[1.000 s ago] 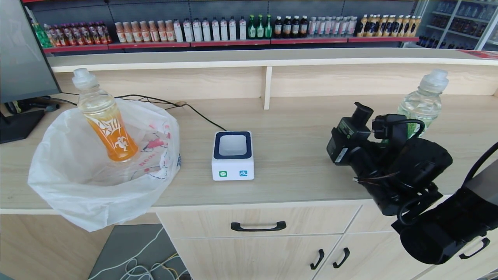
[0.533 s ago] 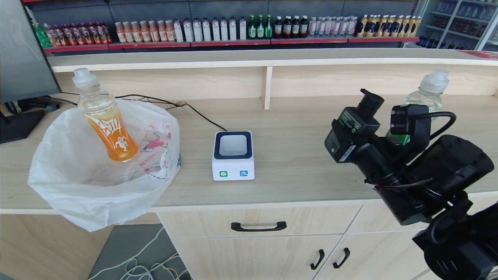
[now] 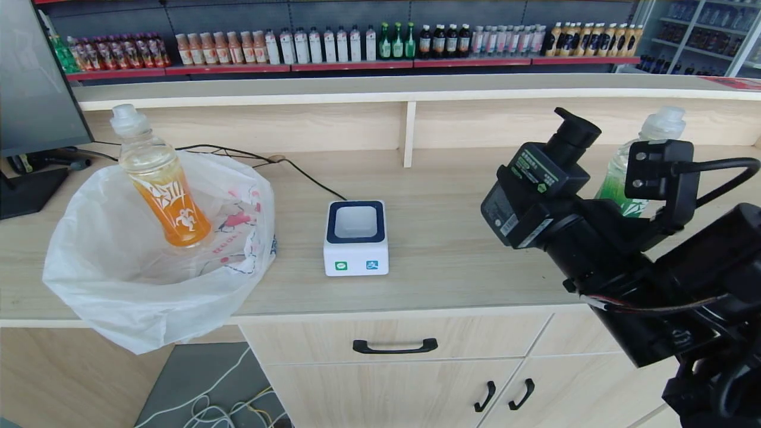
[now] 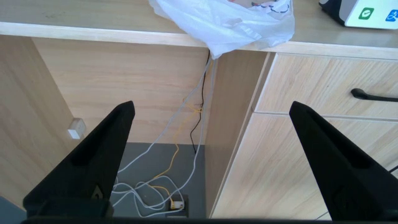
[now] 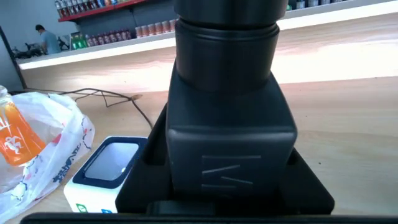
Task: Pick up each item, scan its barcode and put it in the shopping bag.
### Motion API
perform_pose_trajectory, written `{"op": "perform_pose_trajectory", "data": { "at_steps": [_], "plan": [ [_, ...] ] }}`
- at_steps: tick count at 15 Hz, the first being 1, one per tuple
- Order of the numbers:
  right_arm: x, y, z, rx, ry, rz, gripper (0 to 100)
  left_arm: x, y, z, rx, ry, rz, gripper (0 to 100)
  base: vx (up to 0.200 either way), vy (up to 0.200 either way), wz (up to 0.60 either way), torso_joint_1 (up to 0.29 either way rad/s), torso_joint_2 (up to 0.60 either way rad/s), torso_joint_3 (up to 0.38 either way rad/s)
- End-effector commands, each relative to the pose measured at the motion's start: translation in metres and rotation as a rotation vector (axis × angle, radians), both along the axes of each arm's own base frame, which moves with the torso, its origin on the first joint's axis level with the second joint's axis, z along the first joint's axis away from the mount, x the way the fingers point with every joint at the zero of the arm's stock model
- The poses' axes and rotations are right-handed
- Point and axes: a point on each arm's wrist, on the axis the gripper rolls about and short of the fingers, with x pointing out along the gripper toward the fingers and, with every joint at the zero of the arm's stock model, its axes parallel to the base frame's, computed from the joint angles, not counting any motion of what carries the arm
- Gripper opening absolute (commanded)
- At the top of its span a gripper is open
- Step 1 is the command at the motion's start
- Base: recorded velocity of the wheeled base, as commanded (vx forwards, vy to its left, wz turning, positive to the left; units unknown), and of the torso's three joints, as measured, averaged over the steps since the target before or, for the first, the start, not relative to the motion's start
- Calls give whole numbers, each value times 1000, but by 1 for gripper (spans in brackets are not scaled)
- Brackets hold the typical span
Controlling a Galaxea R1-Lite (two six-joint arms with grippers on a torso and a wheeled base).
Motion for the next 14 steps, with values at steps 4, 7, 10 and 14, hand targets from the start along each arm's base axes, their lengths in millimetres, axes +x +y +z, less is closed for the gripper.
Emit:
{"op": "perform_pose_trajectory", "data": {
  "at_steps": [4,7,10,14],
  "plan": [
    [-51,44,12,17,-54,351,0,0,0,0,0,0,0,100,0,0,0,0,0,0],
    [-86,61,29,74,-111,592,0,0,0,0,0,-2,0,100,0,0,0,0,0,0],
    [-92,57,31,129,-78,766,0,0,0,0,0,0,0,100,0,0,0,0,0,0],
    [-92,57,33,281,41,864,0,0,0,0,0,0,0,100,0,0,0,0,0,0]
  ]
}}
